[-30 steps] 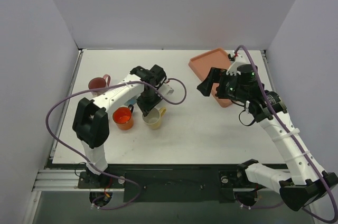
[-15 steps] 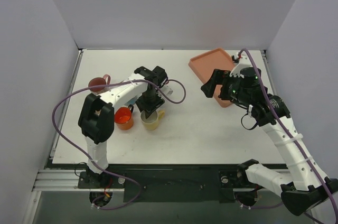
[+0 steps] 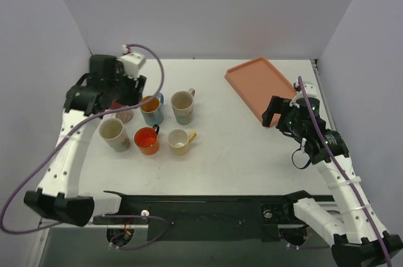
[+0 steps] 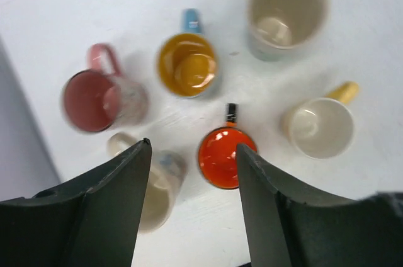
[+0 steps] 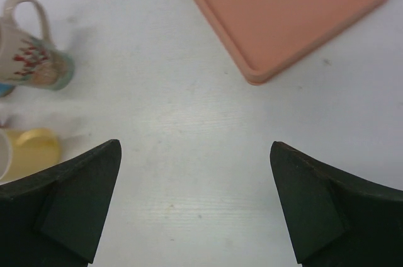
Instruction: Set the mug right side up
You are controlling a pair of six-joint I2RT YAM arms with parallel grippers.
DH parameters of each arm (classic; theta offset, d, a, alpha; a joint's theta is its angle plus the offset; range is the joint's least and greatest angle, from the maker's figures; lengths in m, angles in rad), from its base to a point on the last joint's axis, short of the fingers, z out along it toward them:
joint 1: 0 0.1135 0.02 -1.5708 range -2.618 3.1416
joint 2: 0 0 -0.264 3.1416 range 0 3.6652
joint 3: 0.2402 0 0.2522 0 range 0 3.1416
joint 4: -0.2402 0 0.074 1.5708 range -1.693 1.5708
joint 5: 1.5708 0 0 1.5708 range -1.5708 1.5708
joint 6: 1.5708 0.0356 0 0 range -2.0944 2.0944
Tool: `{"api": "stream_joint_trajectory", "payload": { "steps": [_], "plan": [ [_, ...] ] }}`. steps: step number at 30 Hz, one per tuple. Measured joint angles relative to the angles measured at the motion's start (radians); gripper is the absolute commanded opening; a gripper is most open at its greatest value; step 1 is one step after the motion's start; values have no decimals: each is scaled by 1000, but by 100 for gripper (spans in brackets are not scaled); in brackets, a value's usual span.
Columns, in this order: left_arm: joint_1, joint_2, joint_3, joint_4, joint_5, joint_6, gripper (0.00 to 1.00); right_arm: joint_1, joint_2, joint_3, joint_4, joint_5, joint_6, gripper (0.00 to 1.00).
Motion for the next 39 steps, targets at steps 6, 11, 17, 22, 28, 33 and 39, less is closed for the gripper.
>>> {"api": "stream_joint_trajectory", "payload": {
  "steps": [6,11,17,22,28,33,39],
  "plan": [
    [303,-393,-352,247,1,-63,77,-53,-132,-163,-15,268,5,100],
    [330,-708,-748,422,-51,-134,88,-56,-254,-277,-13,443,42,100],
    [331,-1003,-1091,645,-97,-197,88,-56,-319,-350,-11,562,113,100],
    [331,-1002,-1170,732,-112,-259,88,-56,-320,-364,28,563,130,100],
    [331,-943,-1179,794,-118,-301,89,-56,-354,-472,85,550,137,100],
    [331,-934,-1200,822,-99,-302,89,-56,-408,-537,110,546,135,100],
    [331,-905,-1211,831,-87,-299,90,-56,-468,-576,148,560,138,100]
  ]
}}
